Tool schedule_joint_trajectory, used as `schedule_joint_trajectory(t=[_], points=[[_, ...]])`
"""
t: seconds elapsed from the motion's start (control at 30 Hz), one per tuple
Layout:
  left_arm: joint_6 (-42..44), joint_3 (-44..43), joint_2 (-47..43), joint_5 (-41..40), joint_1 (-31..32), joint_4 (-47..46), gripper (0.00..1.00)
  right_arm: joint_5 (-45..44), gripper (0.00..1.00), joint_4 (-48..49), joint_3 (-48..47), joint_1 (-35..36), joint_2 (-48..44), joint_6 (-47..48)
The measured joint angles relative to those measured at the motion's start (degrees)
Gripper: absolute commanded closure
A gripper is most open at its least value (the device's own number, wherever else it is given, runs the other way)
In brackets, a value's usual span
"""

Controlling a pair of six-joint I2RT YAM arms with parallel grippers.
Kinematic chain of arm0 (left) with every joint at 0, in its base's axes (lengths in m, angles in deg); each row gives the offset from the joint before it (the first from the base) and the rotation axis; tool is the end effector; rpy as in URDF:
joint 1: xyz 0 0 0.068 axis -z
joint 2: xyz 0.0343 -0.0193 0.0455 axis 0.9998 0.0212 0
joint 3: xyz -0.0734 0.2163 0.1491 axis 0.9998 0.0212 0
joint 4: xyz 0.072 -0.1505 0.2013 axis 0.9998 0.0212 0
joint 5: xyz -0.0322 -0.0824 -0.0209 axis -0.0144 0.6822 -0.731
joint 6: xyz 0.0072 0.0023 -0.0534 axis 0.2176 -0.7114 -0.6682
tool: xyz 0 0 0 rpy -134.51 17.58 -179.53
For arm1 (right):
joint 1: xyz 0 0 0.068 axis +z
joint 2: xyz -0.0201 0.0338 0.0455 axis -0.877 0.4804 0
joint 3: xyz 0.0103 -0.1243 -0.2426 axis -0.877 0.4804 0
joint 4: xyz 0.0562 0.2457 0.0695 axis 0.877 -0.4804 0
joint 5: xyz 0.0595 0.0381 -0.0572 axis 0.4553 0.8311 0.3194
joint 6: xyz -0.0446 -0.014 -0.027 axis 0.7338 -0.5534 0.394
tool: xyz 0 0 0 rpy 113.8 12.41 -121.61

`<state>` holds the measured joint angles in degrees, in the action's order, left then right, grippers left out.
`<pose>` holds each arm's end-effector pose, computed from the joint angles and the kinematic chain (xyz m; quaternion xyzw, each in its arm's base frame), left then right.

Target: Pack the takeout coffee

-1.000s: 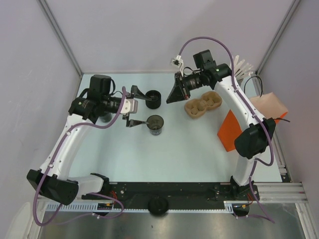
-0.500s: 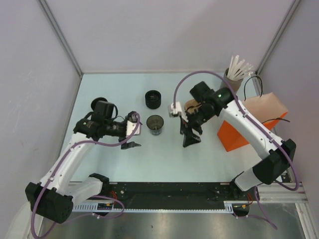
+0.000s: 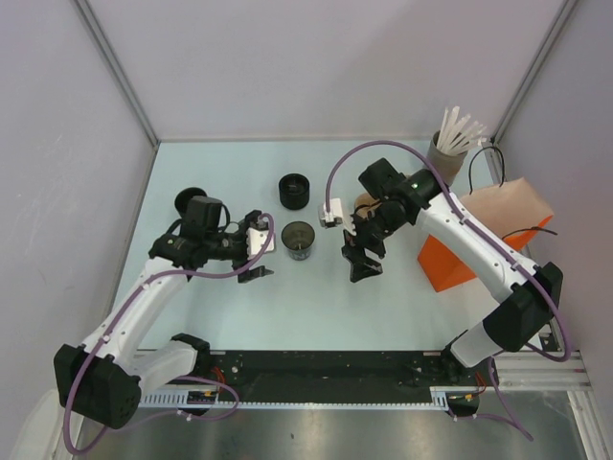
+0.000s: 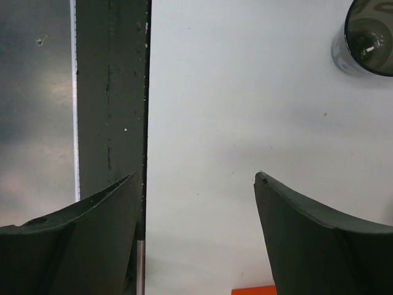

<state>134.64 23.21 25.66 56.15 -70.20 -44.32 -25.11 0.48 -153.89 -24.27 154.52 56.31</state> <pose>0.1882 -0.0896 0.2867 0.6416 0.5931 -0.2195 0.4340 0.2135 0.1898 0.3481 -0.6752 0.6369 0.3217 0.1868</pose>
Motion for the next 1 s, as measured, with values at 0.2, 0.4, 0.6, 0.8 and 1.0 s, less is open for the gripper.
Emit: schedule_joint_trajectory(t=[0.2, 0.4, 0.6, 0.8, 1.0], points=[[-3.06, 0.00, -0.87, -1.38, -0.50, -1.22, 0.00, 0.00, 0.16, 2.49, 0.44, -0.85, 0.00, -1.05], [-6.95, -0.90, -1.92, -1.66, -1.60, -2.32, 0.00, -0.11, 0.13, 4.98, 0.44, -2.82, -0.61, -2.60], [-10.01, -3.48, -2.36, -1.64, -2.25, -2.78, 0.00, -0.44, 0.11, 6.47, 0.44, -4.17, -3.82, -3.56], [-11.78, -4.50, -2.84, -1.66, -2.67, -2.67, 0.00, -0.44, 0.10, 7.37, 0.44, -4.66, -5.20, -4.00], [-13.27, -6.29, -2.86, -1.60, -3.17, -2.64, 0.00, -0.44, 0.09, 8.02, 0.44, -4.92, -5.20, -4.44]])
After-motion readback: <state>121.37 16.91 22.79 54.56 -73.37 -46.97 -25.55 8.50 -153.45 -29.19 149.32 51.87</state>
